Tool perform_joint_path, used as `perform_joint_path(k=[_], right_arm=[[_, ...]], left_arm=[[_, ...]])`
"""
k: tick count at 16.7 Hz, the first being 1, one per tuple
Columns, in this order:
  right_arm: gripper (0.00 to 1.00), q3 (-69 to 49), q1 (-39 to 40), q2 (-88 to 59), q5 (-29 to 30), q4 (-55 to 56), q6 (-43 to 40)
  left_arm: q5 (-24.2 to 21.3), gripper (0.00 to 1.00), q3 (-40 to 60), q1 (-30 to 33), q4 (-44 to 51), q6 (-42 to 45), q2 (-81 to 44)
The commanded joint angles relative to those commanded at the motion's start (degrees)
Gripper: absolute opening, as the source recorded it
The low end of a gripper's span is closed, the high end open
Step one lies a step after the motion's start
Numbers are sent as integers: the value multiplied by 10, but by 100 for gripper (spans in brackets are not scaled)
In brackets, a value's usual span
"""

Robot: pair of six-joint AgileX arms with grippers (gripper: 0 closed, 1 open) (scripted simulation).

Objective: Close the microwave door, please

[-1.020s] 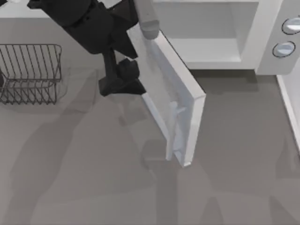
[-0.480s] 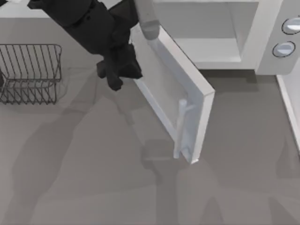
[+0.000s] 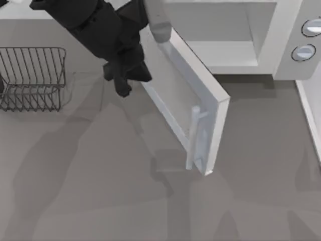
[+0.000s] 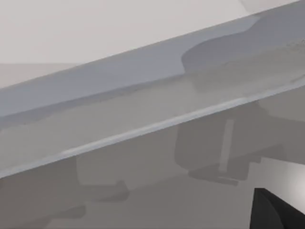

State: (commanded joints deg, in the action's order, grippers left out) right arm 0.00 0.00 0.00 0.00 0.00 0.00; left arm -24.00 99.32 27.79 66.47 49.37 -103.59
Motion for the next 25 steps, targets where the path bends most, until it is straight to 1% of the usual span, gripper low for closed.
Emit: perform_joint_path(k=[2, 7, 11, 16, 21, 25], right_arm=[[100, 0, 0, 0, 0, 0, 0], [100, 0, 0, 0, 0, 0, 0], [100, 0, 0, 0, 0, 0, 0], [100, 0, 0, 0, 0, 0, 0], [100, 0, 0, 0, 0, 0, 0], [100, 0, 0, 0, 0, 0, 0]], left_arm=[[1, 0, 2, 0, -1, -1, -1], [9, 0, 22, 27, -7, -28, -18], [9, 0, 21, 26, -7, -28, -17], [17, 0, 43, 49, -11, -53, -36], [17, 0, 45, 50, -12, -55, -36], [24, 0, 66, 68, -13, -74, -54]])
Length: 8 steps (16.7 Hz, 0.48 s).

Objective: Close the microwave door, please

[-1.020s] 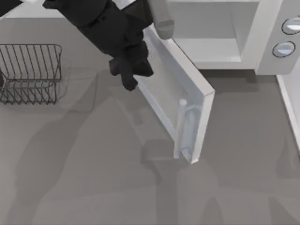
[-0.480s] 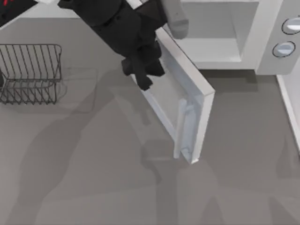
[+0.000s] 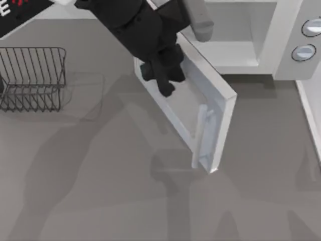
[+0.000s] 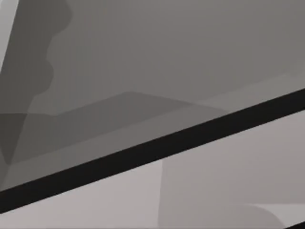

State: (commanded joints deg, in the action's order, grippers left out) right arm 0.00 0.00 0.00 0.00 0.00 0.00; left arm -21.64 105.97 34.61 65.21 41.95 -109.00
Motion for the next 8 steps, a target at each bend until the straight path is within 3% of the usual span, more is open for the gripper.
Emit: perform_joint_path(k=[8], right_arm=[[100, 0, 0, 0, 0, 0, 0]], left_arm=[[5, 0, 18, 12, -1, -13, -12]])
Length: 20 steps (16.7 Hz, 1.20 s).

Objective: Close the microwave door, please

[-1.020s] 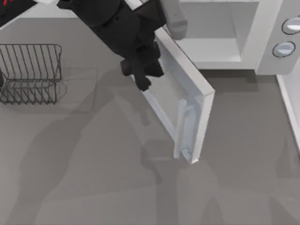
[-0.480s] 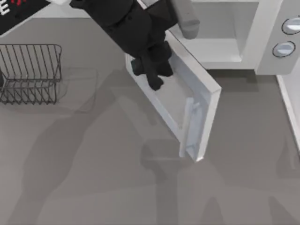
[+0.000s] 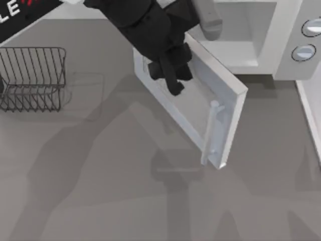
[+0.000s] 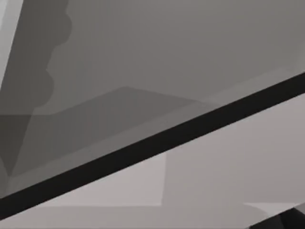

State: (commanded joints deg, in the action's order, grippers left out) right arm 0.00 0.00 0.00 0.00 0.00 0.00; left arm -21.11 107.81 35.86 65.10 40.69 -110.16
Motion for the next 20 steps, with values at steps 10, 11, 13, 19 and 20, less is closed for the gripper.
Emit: perform_joint_path(k=[10, 11, 13, 19, 20], right_arm=[[100, 0, 0, 0, 0, 0, 0], [100, 0, 0, 0, 0, 0, 0], [100, 0, 0, 0, 0, 0, 0], [100, 0, 0, 0, 0, 0, 0], [100, 0, 0, 0, 0, 0, 0]], left_arm=[[5, 0, 23, 15, 5, -12, -19], [5, 0, 27, 16, 8, -11, -23], [4, 0, 31, 19, 19, -13, -33], [5, 0, 37, 34, 46, -40, -62], [6, 0, 40, 36, 42, -42, -60]])
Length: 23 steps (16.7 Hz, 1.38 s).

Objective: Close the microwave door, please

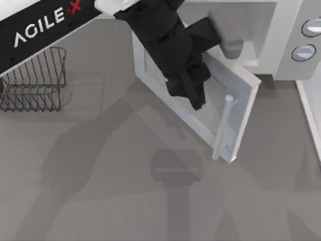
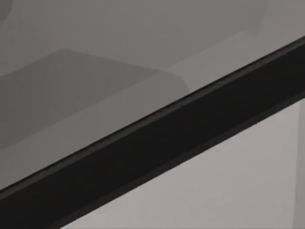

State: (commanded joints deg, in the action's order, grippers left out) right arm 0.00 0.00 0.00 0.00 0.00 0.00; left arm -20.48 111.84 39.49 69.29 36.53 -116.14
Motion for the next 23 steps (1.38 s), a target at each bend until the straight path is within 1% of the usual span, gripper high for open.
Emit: perform_joint_path(k=[5, 10, 18, 23], right_arm=[[100, 0, 0, 0, 0, 0, 0], [100, 0, 0, 0, 0, 0, 0], [100, 0, 0, 0, 0, 0, 0], [100, 0, 0, 0, 0, 0, 0]], left_arm=[[8, 0, 17, -1, -39, 5, 19], [7, 0, 17, 0, -35, 6, 15], [4, 0, 30, 19, 9, -12, -22], [13, 0, 58, 21, -23, -17, -16]])
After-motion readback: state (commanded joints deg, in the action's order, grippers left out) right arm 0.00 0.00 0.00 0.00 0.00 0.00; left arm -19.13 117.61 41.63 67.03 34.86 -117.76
